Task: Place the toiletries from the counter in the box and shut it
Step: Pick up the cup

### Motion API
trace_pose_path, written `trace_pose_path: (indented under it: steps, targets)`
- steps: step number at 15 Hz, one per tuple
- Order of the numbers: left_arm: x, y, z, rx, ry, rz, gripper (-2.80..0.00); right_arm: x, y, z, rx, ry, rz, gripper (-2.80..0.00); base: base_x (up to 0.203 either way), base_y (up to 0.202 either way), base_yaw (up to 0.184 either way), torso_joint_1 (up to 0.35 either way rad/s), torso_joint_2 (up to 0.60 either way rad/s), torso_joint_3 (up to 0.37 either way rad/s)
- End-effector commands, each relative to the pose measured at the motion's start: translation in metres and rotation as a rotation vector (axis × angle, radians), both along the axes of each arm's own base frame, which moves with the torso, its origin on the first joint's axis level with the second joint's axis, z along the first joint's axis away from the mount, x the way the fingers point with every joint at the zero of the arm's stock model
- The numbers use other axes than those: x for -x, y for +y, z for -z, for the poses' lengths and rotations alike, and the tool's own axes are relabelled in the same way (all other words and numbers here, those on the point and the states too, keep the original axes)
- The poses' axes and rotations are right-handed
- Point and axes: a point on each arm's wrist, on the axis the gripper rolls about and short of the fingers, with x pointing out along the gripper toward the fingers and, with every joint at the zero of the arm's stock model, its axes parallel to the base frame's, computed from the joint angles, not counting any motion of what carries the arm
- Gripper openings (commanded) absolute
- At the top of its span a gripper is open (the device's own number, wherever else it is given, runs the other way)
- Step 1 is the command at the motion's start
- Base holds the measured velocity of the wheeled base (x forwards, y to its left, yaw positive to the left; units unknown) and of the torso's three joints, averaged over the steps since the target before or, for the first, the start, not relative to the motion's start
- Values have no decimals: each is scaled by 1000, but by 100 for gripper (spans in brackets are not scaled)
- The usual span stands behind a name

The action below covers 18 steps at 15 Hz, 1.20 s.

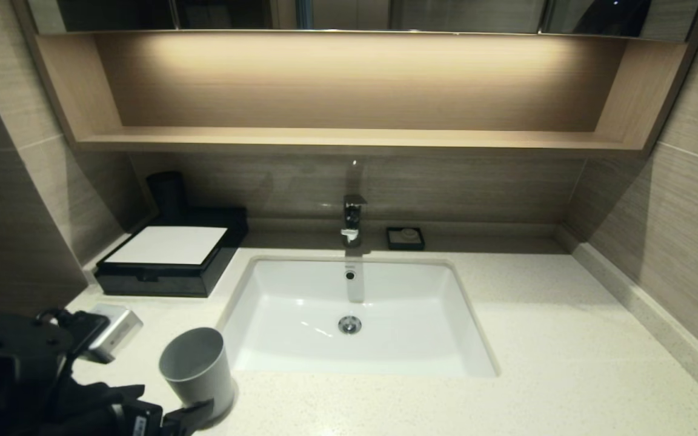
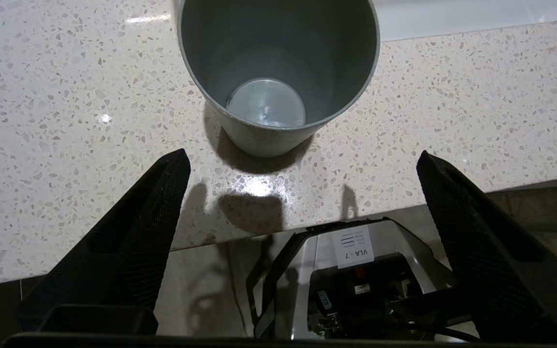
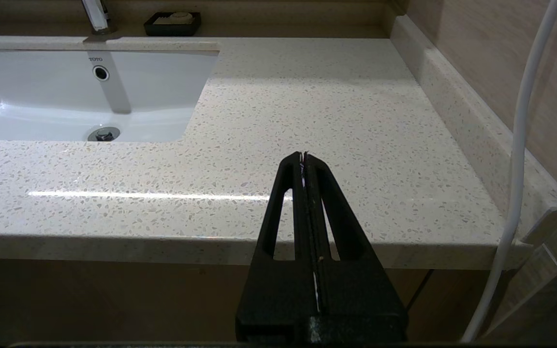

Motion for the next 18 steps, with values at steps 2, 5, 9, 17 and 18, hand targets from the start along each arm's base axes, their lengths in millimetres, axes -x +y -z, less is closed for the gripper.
trace_pose_path:
  steps: [2, 5, 9, 17, 18]
  targets:
    - [-7, -4, 8, -22, 40, -6, 0, 0, 0, 0, 0, 1, 0, -280, 0, 0, 0, 0, 0, 0]
    - [-10, -6, 10, -22, 46, -9, 0, 0, 0, 0, 0, 1, 0, -280, 0, 0, 0, 0, 0, 0]
    - [-17, -10, 13, -23, 41, -15, 0, 0, 0, 0, 0, 1, 0, -280, 0, 0, 0, 0, 0, 0]
    - [-27, -14, 19, -60, 38, -53, 0, 0, 0, 0, 0, 1, 0, -280, 0, 0, 0, 0, 0, 0]
    - [-29, -15, 20, -60, 37, -56, 0, 0, 0, 0, 0, 1, 0, -280, 0, 0, 0, 0, 0, 0]
